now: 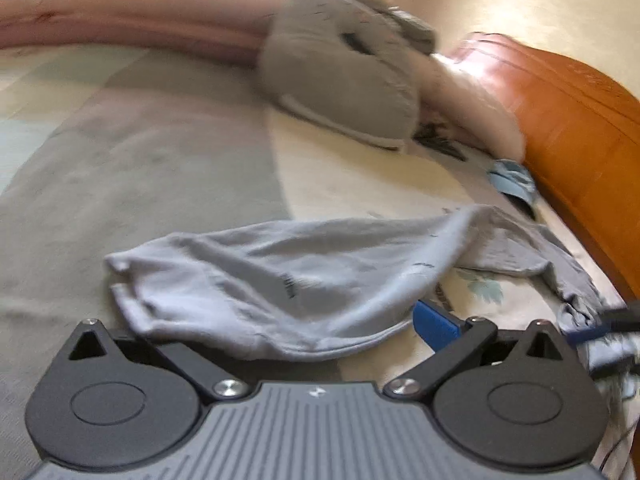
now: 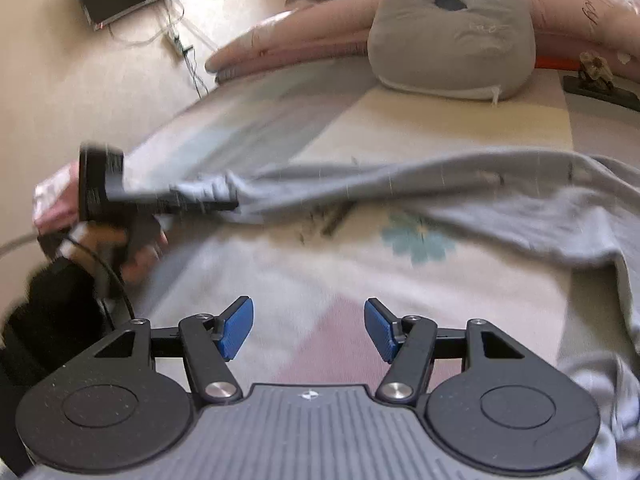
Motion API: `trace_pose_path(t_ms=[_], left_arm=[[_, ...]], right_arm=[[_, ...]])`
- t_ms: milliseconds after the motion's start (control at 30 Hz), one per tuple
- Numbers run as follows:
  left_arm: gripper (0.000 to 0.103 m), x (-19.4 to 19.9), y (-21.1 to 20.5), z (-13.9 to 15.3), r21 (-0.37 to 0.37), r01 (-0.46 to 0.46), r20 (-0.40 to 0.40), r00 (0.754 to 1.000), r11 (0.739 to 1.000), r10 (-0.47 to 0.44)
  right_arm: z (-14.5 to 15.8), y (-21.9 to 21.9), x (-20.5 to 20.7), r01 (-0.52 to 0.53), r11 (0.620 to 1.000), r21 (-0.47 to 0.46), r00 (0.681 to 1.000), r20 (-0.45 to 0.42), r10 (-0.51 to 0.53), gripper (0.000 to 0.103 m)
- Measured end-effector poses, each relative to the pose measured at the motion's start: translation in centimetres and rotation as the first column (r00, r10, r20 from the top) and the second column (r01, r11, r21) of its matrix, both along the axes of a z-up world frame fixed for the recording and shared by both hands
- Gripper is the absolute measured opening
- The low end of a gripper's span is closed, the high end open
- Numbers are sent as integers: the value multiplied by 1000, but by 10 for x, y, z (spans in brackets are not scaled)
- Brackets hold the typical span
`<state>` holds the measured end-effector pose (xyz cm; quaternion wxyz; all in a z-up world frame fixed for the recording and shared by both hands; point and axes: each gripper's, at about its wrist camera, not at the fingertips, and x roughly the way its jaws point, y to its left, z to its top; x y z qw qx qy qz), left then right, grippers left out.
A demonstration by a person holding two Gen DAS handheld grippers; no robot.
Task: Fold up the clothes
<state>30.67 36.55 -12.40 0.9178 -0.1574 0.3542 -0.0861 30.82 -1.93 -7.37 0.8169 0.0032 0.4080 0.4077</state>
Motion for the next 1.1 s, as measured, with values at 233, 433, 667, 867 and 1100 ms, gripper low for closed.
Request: trace_pose_path(t_ms=[233, 433, 667, 867, 1100], left_arm=[[102, 11, 25, 0, -190, -202, -89, 978, 961, 189], [100, 18, 36, -8, -298, -306, -87, 952, 904, 293], [50, 11, 40, -8, -233, -381, -86, 924, 894, 372], [13, 16, 36, 2, -45, -374, -120, 923, 926, 367], [8, 33, 19, 35, 178, -312, -33, 946, 933, 322]], right_arm=[[-16, 15, -18, -26, 998, -63, 1000, 3, 26, 67], [-21, 18, -35, -72, 996, -57, 997, -1, 72, 73], [-20, 9, -41, -69, 994, -83, 997, 20, 71, 73], [-20, 3, -45, -70, 995, -64, 997, 15, 72, 73], [-16, 5, -50, -97, 994, -44, 994, 41, 99, 73]])
